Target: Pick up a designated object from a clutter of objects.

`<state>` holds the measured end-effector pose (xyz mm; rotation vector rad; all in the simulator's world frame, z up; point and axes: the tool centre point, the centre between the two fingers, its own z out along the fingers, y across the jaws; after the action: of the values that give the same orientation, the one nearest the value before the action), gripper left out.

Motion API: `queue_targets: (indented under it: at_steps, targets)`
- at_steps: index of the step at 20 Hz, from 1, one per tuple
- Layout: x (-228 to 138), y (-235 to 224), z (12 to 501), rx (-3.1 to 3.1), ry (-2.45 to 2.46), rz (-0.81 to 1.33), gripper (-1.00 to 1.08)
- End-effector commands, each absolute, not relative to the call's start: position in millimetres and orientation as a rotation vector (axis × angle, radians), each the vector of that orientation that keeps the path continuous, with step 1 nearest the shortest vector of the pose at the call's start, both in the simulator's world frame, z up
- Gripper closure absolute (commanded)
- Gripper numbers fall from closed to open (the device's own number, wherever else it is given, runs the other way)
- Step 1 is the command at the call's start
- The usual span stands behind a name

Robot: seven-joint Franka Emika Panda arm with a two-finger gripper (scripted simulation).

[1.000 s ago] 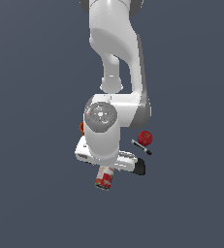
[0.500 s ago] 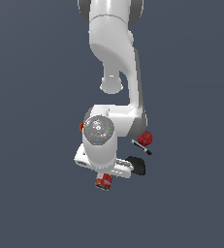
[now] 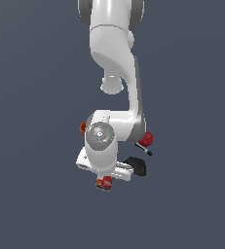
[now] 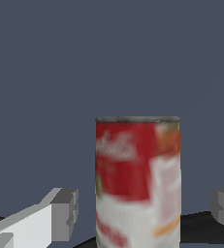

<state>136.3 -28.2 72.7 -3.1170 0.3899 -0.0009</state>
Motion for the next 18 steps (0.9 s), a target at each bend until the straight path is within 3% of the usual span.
queue_targets:
  at_steps: [1,9,10,18]
  targets:
    - [135.5,-28.3,58.3,-3.117,0.391,0.001,-0.92]
    - [136.9,-28.4,43.7,-3.117,0.391,0.000,-0.92]
    - [136.9,-28.4,43.7,-3.117,0.391,0.000,1.08]
    - [136.9,-28.4,43.7,-3.117,0.391,0.000,1.08]
